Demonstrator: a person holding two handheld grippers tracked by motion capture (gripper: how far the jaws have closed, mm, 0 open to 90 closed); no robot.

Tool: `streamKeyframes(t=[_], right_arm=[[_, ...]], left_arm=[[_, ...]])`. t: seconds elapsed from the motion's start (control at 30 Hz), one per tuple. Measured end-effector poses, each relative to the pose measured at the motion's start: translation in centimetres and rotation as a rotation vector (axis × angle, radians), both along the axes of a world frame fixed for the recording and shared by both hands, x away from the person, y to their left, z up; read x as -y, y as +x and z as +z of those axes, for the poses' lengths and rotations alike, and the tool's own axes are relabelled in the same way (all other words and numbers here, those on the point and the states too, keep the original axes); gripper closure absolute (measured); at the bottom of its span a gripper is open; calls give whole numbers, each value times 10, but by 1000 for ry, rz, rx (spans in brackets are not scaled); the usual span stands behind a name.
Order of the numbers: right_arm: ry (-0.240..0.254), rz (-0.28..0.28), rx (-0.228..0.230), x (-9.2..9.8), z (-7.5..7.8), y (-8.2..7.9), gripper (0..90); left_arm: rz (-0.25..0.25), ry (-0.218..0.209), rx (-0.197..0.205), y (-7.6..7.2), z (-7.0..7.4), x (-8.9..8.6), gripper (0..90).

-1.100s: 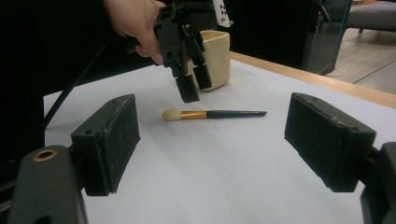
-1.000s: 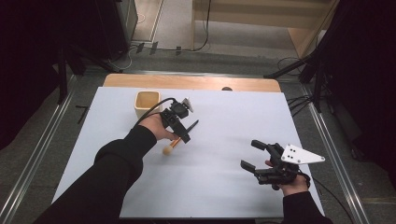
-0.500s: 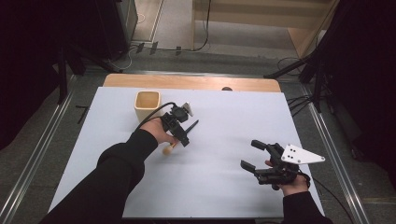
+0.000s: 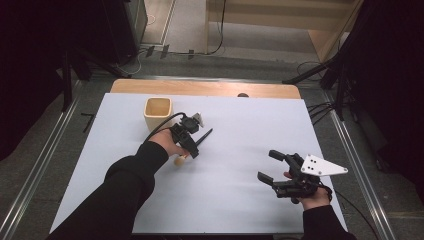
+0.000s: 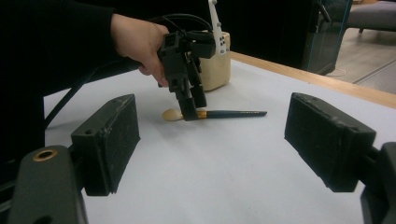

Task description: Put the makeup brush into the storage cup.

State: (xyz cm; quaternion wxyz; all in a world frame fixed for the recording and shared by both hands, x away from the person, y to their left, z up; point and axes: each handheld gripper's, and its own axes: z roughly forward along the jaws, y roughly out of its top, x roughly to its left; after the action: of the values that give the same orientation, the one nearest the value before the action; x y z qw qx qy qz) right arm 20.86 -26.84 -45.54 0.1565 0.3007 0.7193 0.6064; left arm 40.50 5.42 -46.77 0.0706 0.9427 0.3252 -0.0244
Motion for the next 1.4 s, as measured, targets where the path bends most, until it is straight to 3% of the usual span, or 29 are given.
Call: streamKeyframes(t=[0.23, 0.47, 0.67, 0.9, 1.17, 1.4], right_arm=[[-1, 1, -1, 0, 0, 0, 188], [-4, 0, 0, 0, 0, 0, 188], [-4, 0, -5, 0, 0, 0, 188], [-6, 0, -13, -1, 0, 1, 187], [-12, 5, -62, -1, -1, 2, 149], [-34, 26, -39, -5, 1, 1, 146]], left_arm=[[18, 16, 5, -2, -4, 0, 418], [25, 88, 83, -10, -5, 5, 565], [43, 97, 77, -11, -4, 6, 620], [27, 104, 67, -11, -3, 5, 764], [46, 67, 19, -5, -3, -1, 775], [66, -49, -23, 2, 6, -13, 776]])
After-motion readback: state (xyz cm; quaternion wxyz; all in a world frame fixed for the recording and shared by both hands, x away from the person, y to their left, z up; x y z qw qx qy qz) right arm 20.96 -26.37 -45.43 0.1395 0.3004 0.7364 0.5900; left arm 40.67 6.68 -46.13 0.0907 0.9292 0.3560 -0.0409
